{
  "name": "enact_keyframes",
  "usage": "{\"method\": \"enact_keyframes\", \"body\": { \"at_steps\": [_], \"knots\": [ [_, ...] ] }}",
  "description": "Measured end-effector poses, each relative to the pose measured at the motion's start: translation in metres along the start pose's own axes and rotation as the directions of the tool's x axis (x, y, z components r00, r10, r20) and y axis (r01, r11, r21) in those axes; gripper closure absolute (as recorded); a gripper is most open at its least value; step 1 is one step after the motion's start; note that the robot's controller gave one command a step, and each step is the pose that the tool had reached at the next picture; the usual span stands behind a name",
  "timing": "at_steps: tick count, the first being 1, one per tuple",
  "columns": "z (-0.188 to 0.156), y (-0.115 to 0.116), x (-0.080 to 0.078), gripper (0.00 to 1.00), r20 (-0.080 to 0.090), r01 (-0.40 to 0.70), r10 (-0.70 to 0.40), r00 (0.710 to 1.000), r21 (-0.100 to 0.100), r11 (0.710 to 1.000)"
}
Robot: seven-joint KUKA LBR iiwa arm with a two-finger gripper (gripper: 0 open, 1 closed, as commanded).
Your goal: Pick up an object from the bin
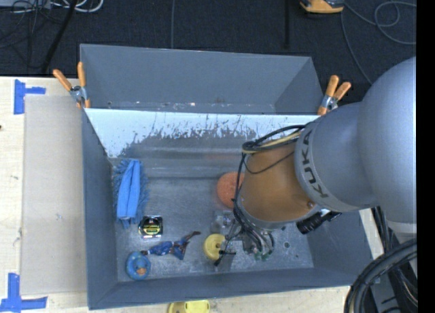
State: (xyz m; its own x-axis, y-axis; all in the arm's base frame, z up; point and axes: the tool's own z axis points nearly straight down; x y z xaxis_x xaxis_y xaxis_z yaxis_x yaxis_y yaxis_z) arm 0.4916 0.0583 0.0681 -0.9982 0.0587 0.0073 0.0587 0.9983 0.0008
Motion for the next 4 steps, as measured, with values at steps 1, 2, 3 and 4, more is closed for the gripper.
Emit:
{"method": "enact_keyframes", "body": {
  "at_steps": [1, 2, 3, 4],
  "knots": [
    [0.0, 0.0, 0.0, 1.0, 0.0, 0.0, 0.0, 1.0, 0.0, 1.0],
    [-0.004, 0.0, 0.001, 1.0, -0.004, 0.0, 0.0, 1.0, 0.001, 1.0],
    [-0.024, -0.001, 0.004, 1.0, -0.011, 0.001, -0.001, 1.0, 0.002, 1.0],
    [-0.045, 0.0, 0.002, 1.0, -0.005, 0.001, -0.001, 1.0, 0.001, 1.0]
  ]
}}
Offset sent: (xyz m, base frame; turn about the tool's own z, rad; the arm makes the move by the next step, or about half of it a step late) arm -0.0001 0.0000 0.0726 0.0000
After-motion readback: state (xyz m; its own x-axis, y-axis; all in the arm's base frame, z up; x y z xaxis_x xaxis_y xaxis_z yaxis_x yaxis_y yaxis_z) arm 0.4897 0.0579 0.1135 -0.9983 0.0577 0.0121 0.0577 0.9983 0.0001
